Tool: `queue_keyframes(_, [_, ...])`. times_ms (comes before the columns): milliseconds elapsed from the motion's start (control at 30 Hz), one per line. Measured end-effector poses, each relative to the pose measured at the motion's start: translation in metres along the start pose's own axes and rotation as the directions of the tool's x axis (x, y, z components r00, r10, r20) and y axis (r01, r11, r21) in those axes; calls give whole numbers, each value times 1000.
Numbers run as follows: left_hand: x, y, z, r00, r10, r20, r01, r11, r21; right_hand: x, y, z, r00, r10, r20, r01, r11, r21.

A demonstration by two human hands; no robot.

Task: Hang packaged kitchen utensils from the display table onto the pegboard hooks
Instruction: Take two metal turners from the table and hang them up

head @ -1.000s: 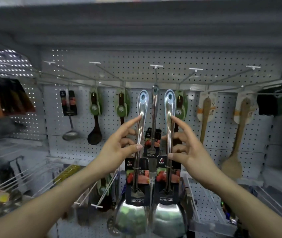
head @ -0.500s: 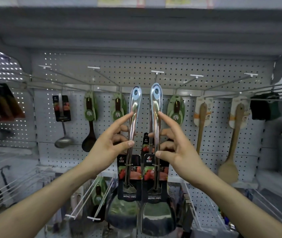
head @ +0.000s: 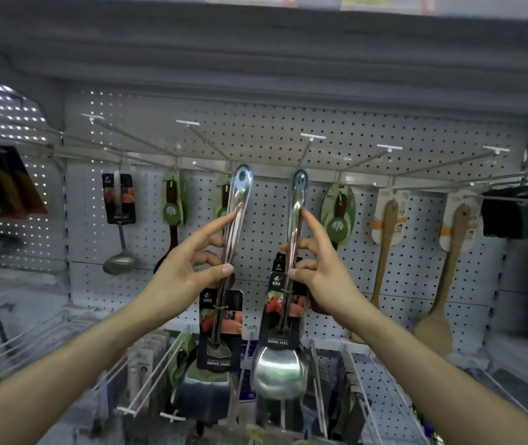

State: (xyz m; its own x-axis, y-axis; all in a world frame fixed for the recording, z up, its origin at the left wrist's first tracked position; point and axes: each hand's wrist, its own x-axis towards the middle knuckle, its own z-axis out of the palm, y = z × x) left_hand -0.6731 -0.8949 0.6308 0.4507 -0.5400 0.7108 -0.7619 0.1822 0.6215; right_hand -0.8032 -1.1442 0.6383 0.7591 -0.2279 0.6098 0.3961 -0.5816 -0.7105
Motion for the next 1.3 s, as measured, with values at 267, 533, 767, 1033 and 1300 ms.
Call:
queue_keyframes(267, [-1,-15,-27,1000,-21,2,21,999,48,35,37,6,997,-6,-73,-4,989,-145])
queue_keyframes(533, [5,-9,-37,1000,23,-8,-23,999,38,43,54,5,994,-45,-101,18,967,-253])
queue_keyframes(767, [5,-7,-23,999,50,9,-50,998,26,31,41,-17,965,-82,-248,13,963,-268])
queue_keyframes(1033, [10,-5,24,997,67,44,-64,996,-54,0,-32,-7,930,-327,-169,309,943,-127])
queue_keyframes(1300, [12,8,64,994,95,58,-85,985,-153,-15,-63,0,959,-261,-107,263,965,9])
